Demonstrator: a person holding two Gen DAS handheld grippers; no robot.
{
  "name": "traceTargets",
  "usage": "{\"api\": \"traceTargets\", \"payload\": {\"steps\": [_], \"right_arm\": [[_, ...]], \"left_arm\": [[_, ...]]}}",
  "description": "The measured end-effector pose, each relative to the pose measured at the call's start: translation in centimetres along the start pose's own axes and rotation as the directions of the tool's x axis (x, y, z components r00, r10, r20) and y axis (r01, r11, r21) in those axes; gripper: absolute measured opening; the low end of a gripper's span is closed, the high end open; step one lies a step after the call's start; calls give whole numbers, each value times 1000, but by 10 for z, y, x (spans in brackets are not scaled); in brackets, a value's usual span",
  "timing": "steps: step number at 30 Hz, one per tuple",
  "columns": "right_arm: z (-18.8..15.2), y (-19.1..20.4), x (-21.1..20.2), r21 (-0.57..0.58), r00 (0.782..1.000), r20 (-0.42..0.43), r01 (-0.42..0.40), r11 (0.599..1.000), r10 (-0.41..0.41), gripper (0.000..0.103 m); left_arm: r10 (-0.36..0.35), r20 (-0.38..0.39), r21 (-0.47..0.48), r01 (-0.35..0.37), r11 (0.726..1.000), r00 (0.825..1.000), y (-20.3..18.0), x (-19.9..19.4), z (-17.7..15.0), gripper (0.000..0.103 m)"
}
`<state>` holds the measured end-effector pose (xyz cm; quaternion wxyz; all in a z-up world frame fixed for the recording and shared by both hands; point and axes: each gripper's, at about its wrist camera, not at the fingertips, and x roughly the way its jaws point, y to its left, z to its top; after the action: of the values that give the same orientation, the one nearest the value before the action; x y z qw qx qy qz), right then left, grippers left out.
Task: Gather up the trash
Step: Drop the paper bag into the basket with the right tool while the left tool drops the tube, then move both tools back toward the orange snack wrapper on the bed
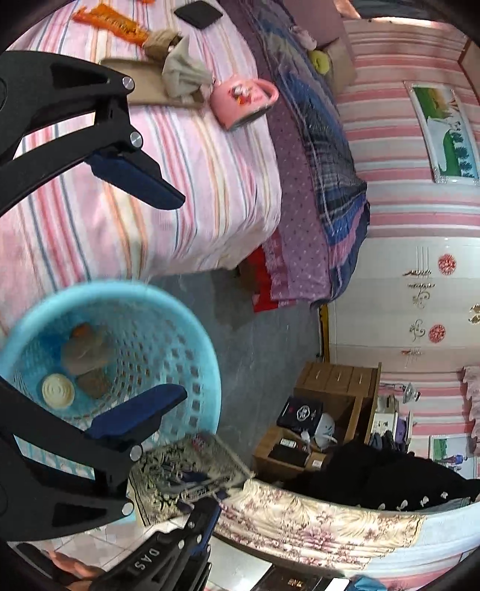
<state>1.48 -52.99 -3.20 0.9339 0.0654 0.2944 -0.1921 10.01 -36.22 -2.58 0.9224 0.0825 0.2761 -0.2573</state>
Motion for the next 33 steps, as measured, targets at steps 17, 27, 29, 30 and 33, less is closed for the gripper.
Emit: {"api": "traceTargets", "payload": {"steps": [17, 27, 29, 30, 33], "right_arm": [[5, 36, 2, 12, 999, 9, 46, 999, -46, 78], [13, 100, -6, -28, 998, 66, 14, 1000, -12, 93], [15, 118, -7, -51, 997, 75, 10, 999, -7, 94], [14, 132, -8, -69, 997, 81, -4, 998, 9, 94], [12, 163, -8, -115, 996, 82, -30, 993, 39, 97]], "left_arm": [[229, -10, -74, -229, 971, 973, 137, -65, -24, 98], [381, -27, -171, -380, 909, 924, 249, -103, -47, 98], [380, -50, -215, -382, 899, 924, 272, -104, -57, 98], [379, -59, -226, -382, 896, 924, 280, -103, -61, 98], [396, -95, -236, -407, 883, 914, 301, -95, -73, 98]]}}
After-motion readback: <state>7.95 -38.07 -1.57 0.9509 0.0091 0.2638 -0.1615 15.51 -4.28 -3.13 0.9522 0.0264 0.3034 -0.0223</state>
